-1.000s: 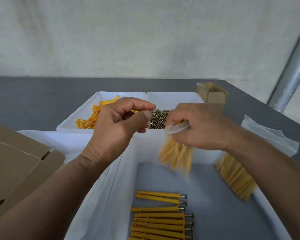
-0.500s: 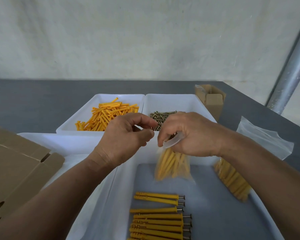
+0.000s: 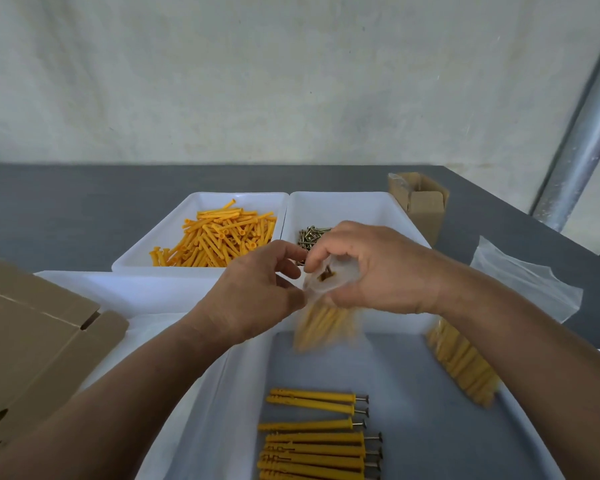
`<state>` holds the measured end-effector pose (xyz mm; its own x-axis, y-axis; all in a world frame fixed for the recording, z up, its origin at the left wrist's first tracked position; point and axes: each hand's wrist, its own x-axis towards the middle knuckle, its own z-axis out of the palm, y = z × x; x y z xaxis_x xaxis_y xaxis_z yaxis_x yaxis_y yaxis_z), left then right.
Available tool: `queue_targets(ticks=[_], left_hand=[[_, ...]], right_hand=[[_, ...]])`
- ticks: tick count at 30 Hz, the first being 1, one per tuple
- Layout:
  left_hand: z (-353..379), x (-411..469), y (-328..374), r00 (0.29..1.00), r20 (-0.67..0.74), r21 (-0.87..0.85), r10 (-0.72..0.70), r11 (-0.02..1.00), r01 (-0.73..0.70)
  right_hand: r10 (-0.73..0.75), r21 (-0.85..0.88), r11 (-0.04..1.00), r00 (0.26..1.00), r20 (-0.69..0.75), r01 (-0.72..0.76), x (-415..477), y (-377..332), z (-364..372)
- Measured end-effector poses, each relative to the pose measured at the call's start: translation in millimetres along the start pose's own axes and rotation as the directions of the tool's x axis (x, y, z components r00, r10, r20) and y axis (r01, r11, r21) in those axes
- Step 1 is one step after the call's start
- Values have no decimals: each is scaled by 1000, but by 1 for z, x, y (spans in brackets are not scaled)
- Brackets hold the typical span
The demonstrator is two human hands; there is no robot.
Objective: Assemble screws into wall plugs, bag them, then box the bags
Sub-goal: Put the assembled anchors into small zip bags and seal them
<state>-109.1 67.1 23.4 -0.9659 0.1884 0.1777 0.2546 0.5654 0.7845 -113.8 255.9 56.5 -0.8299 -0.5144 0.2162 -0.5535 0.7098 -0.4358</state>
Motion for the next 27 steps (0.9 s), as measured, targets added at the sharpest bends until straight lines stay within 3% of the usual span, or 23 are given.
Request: queue_targets(ticks=[3, 11, 15, 19, 25, 27], left_hand=[[1, -1, -2, 998, 48, 25, -29, 999, 28], [1, 0, 1, 992, 107, -26, -66, 997, 69], [1, -4, 11, 964, 253, -255, 86, 967, -19], [4, -5, 17, 961, 232, -349, 151, 935, -62], [-1, -4, 14, 964, 251, -654, 88, 749, 102], [-3, -2, 13, 969, 238, -704, 60, 698, 129]], right_hand=[[24, -98, 995, 997, 70, -17, 0, 2, 6], [23, 286, 955, 949, -316, 72, 0, -1, -6], [62, 531, 833, 925, -374, 158, 0, -5, -11], [105, 581, 795, 905, -413, 173, 3, -9, -7], [290, 767, 629, 876, -384, 128, 7, -4, -13], [342, 835, 543, 885, -317, 89, 7, -3, -14]])
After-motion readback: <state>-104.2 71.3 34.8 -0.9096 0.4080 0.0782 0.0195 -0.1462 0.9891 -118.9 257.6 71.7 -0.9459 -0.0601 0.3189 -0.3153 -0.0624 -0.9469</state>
